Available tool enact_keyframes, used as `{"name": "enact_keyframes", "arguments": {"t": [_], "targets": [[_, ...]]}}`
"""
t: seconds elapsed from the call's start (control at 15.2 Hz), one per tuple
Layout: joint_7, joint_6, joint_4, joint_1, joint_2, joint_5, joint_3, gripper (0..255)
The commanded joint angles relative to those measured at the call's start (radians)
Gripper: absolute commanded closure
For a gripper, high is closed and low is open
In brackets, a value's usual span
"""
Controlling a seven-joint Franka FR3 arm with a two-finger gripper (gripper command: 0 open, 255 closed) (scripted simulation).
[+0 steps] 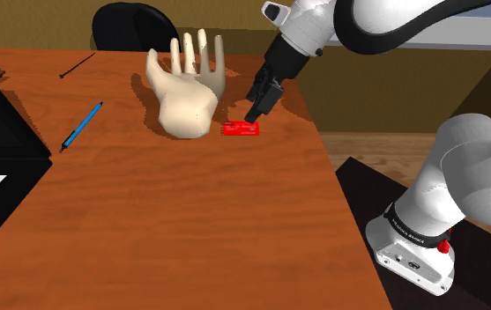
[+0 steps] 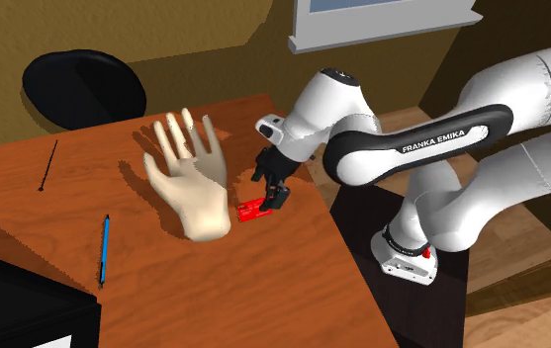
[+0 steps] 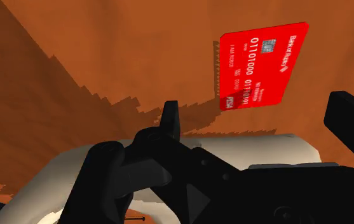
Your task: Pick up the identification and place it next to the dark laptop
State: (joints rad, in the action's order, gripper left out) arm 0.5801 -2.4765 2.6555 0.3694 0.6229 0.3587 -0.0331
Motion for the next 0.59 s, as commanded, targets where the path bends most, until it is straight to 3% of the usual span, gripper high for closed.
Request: {"name": "enact_keyframes", "arguments": {"t": [0.0,0.53], "targets": [[0.07,-0.122,0.003,0.065,-0.05,0.048,0.001,0],[0.112,-0.252,-0.001,0.113,-0.175,0.101,0.007,0]]}}
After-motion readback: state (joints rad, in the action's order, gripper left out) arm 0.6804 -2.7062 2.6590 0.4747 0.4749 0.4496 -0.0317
